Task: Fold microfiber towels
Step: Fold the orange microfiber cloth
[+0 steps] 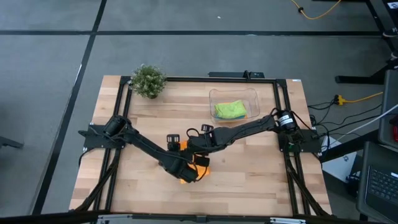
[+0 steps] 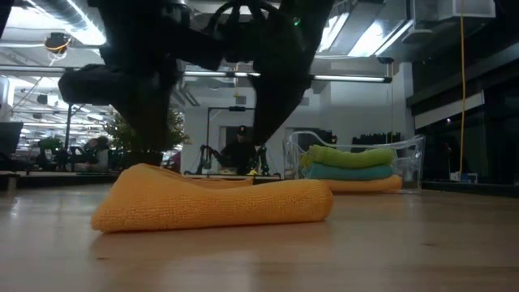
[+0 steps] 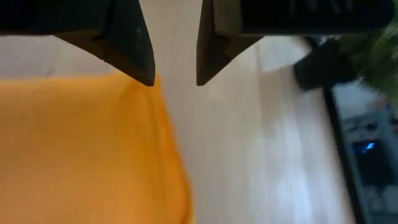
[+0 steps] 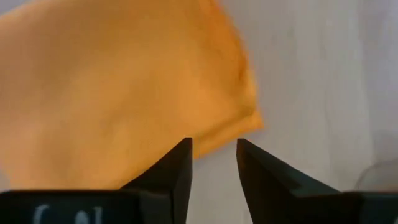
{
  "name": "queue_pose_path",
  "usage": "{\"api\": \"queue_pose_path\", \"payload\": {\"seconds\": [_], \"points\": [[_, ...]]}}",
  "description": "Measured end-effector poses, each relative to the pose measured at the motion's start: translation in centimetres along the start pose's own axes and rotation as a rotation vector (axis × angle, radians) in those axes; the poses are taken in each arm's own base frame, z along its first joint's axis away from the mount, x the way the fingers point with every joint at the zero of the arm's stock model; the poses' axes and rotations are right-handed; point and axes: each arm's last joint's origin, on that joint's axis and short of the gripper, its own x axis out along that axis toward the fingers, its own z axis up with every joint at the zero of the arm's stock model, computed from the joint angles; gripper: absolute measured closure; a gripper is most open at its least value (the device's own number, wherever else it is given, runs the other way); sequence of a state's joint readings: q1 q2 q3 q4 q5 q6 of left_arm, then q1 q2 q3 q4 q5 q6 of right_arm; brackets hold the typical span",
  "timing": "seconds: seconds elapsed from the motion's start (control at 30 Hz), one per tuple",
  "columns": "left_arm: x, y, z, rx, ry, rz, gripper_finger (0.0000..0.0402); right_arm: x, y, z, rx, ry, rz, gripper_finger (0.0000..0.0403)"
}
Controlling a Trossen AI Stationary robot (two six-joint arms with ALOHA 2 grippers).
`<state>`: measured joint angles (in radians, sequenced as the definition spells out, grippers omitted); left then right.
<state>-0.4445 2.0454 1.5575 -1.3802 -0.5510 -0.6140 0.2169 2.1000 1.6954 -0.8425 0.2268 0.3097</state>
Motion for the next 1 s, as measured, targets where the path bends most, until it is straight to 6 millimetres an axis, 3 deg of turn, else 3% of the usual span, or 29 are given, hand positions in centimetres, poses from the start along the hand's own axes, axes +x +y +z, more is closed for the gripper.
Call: {"api": "queue_pose_path", "payload": {"seconds": [0.1, 0.33, 0.53, 0.7, 0.8, 0.9, 1.0], "points": [[-1.7, 0.6, -0.4, -0.046, 0.02, -0.004, 0.0293, -1.4, -0.3, 0.1, 0.022, 0.053, 0.044, 0.0274], [-9.4, 2.8, -2.6, -0.183, -0.103, -0.164, 0.0293, -5.7, -1.1, -0.4, -0.025, 0.087, 0.181, 0.0274], [-14.1, 5.1, -6.2, -0.387, -0.22, -0.326, 0.0294, -6.7, -0.5, -0.2, -0.099, 0.029, 0.257, 0.0274], [-16.9, 6.0, -9.5, -0.519, -0.37, -0.381, 0.0294, -5.8, 1.1, 1.2, -0.204, -0.235, 0.321, 0.0274], [-17.8, 5.9, -10.7, -0.567, -0.467, -0.368, 0.0294, -4.7, 1.8, 2.3, -0.154, -0.462, 0.382, 0.0274], [-18.3, 5.3, -11.3, -0.584, -0.548, -0.345, 0.0294, -2.6, 2.1, 2.6, -0.059, -0.664, 0.431, 0.0274], [-18.3, 4.8, -11.1, -0.586, -0.574, -0.325, 0.0294, 0.2, 2.3, 2.1, -0.032, -0.739, 0.44, 0.0274]]}}
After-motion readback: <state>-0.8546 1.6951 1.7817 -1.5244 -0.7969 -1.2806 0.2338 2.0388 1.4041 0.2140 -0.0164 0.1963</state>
